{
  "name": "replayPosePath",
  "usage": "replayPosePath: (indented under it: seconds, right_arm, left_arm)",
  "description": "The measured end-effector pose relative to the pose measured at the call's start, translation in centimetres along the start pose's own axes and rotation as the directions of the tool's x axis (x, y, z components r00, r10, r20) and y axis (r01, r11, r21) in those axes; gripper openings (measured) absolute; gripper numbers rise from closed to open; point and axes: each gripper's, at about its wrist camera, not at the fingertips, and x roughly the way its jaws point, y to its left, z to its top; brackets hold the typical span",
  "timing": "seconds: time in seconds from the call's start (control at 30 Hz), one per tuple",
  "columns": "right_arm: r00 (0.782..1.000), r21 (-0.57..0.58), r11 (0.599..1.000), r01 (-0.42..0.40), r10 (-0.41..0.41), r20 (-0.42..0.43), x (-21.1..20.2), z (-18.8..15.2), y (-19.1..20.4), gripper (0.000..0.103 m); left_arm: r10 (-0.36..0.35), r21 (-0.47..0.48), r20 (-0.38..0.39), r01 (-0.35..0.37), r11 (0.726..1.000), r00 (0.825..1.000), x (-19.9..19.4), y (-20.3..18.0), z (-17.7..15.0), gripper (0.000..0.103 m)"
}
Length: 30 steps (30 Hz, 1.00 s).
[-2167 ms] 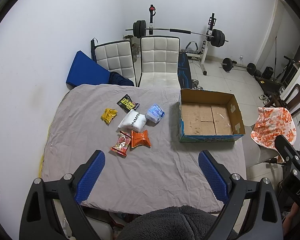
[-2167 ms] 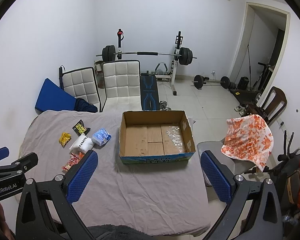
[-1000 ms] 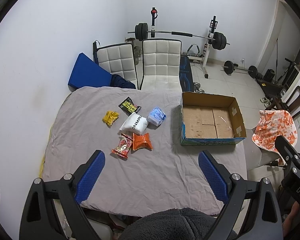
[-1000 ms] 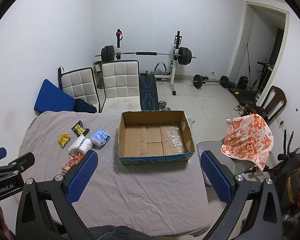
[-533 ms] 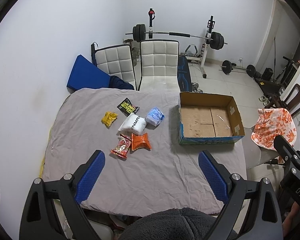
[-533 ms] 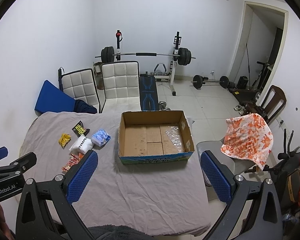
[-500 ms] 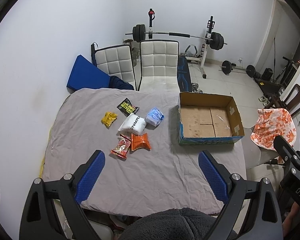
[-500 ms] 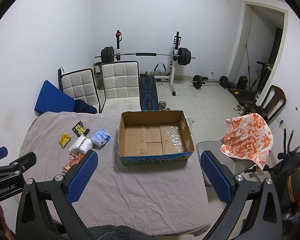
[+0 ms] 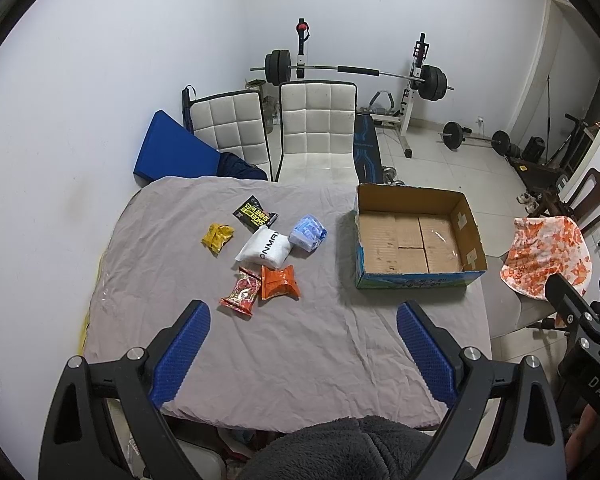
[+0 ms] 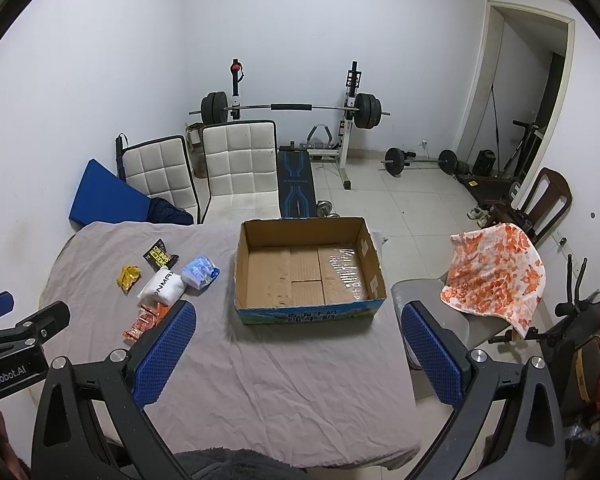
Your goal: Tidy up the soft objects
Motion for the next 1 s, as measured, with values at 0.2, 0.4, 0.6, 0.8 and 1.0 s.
replayPosePath:
  seconds: [0.2,0.4,0.6,0.8,1.0]
  right_arm:
    - [1.0,0.0,1.0,0.001,-0.001,0.0,0.1,0.0,0.1,0.103]
    - [0.999,0.007,0.999,-0.032,0.032,-0.023,1.1,-0.2,-0.2,0.103]
    - [0.98,-0.021,0.989,-0.146,0.142,-0.143,7.6,0.8,0.9,0.103]
    - [0.937,-0.106,0.962,-0.25,0.213,-0.277,17.1,1.6,4.8,0.103]
    - [0.844,-0.112,0.931,-0.348,0.259,-0.47,28.8,-0.3,13.3,0.103]
  left_arm:
    - [-0.004,-0.003,0.003,0.004,1.0,1.0,0.0,0.1,-0.1,0.096]
    - [0.036,-0.034,0.025,-0.035,0.999,0.999,0.9,0.9,0.5,0.096]
    - [0.098,-0.157,-0.023,-0.1,0.982,0.995,4.6,4.2,2.1,0.096]
    - [0.229,-0.158,-0.116,-0.245,0.956,0.966,10.4,7.2,2.4,0.096]
    - [0.278,-0.111,-0.225,-0.308,0.945,0.934,17.5,10.5,1.8,0.096]
